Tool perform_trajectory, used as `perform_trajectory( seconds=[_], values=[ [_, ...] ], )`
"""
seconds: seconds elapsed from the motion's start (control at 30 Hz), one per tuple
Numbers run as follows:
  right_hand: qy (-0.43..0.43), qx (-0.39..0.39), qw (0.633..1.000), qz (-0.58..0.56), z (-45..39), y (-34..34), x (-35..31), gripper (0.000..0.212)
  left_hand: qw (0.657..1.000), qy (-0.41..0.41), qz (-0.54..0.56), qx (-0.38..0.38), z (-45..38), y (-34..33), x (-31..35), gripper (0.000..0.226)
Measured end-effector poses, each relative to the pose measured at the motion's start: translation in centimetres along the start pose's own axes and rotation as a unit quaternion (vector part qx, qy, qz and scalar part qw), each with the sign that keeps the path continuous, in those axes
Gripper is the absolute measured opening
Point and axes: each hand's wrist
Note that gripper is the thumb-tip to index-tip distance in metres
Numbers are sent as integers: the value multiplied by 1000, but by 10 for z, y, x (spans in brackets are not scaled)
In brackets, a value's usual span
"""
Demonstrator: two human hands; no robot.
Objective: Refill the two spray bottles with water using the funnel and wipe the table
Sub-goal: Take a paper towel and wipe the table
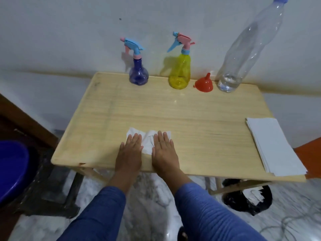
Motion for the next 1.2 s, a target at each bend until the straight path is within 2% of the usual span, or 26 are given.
perform_trajectory(
  seconds=[0.2, 0.3, 0.4, 0.53, 0.67, 0.8, 0.87, 0.9, 1.07, 1.2],
  values=[
    [32, -38, 999, -1, 1, -25, -80, 49, 999, 36, 8, 2, 30, 13, -79, 49],
    [27, -29, 999, -25, 8, -32, -106, 49, 999, 38, 22, 4, 40, 15, -98, 48],
    [60, -58, 996, -33, 17, -31, -115, 49, 998, 9, 55, 37, 46, 14, -104, 44],
    [60, -41, 997, -31, 26, -29, -109, 50, 996, -20, 56, 65, 48, 6, -108, 37],
    [40, -43, 997, -55, 33, -27, -94, 52, 996, -39, 31, 74, 52, 5, -97, 38],
    [26, -23, 997, -67, 40, -29, -71, 85, 996, -87, 23, 30, 54, 3, -74, 46],
    [10, -10, 998, -67, 44, -28, -55, 86, 994, -103, 27, 12, 52, 0, -56, 56],
    [1, -4, 998, -65, 46, -26, -47, 86, 994, -101, 33, 22, 52, 3, -42, 53],
    [-41, 0, 998, -52, 63, -12, 9, 86, 995, -90, 16, -42, 48, 2, 25, 48],
    [-66, 11, 997, -50, 77, -1, 53, 87, 992, -118, -1, -36, 47, -10, 71, 48]
  ],
)
Point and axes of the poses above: each hand's wrist, its own z-axis away from the middle knuckle, its own y-axis out of the back of the hand, x = y × z, and after that the axes turned 2 degrees about -y, right-handed
